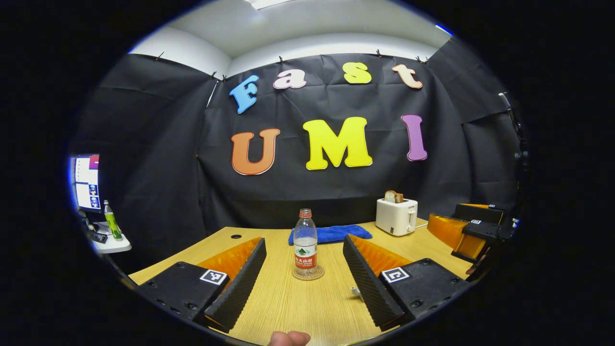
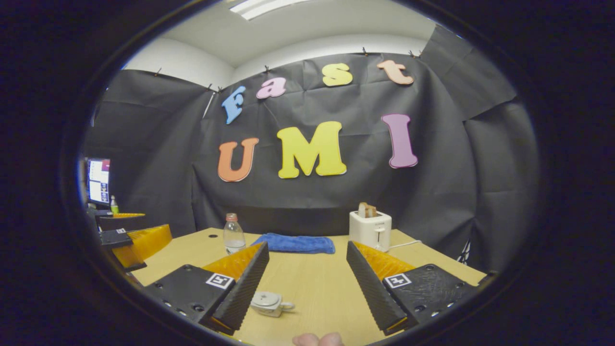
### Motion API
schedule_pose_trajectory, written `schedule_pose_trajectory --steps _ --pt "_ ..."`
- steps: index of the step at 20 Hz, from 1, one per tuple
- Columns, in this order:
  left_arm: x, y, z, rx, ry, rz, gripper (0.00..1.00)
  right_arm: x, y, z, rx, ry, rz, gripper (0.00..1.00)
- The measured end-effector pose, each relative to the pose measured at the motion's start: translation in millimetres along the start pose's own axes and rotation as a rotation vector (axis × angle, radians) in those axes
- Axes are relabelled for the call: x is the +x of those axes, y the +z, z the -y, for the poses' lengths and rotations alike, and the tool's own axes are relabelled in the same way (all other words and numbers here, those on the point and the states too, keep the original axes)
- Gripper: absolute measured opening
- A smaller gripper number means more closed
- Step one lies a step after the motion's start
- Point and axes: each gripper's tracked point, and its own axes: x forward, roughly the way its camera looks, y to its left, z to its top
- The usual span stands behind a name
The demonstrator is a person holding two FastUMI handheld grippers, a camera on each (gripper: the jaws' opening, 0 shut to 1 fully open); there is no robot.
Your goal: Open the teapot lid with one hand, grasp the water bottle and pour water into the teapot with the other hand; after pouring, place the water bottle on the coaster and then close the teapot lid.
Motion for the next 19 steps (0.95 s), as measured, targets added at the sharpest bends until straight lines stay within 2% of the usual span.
schedule_pose_trajectory --steps 4,5,7,9,10,11,12,13,14,15,16,19 --pt "-9.3 -8.7 -1.0 -0.007 0.051 0.031 0.99 -13.8 -26.3 9.3 0.048 -0.019 -0.009 0.96" --pt "-10.2 -10.5 2.1 0.000 0.049 0.033 0.99 -14.7 -26.7 13.3 0.036 -0.029 -0.002 0.92" --pt "-7.9 -12.9 3.3 0.017 0.054 0.025 0.99 -15.6 -22.3 20.7 0.005 -0.041 0.013 0.96" --pt "-6.7 -12.7 5.7 0.012 0.053 0.024 1.00 -16.3 -15.6 23.4 -0.004 -0.046 0.028 0.96" --pt "-5.9 -12.8 5.5 0.011 0.053 0.023 0.99 -15.8 -15.1 23.8 -0.008 -0.047 0.030 0.92" --pt "-5.8 -12.9 5.8 0.013 0.052 0.023 0.99 -15.7 -15.0 23.1 -0.012 -0.046 0.032 0.96" --pt "-5.0 -12.7 6.0 0.017 0.052 0.022 0.99 -15.7 -13.9 21.7 -0.017 -0.045 0.035 0.92" --pt "-4.7 -14.0 4.5 0.019 0.055 0.020 0.99 -15.1 -12.8 21.3 -0.020 -0.045 0.038 0.96" --pt "-3.8 -15.4 2.7 0.018 0.057 0.014 0.99 -14.6 -13.2 20.2 -0.020 -0.045 0.039 0.92" --pt "-3.6 -17.2 2.5 0.016 0.056 0.010 0.99 -13.0 -14.2 18.5 -0.019 -0.043 0.037 0.96" --pt "-3.3 -17.3 1.3 0.015 0.056 0.009 0.99 -12.6 -16.4 14.9 -0.019 -0.038 0.030 0.92" --pt "-2.7 -16.9 -2.1 0.017 0.064 0.010 0.99 -13.0 -17.4 10.4 -0.032 -0.032 0.026 0.96"
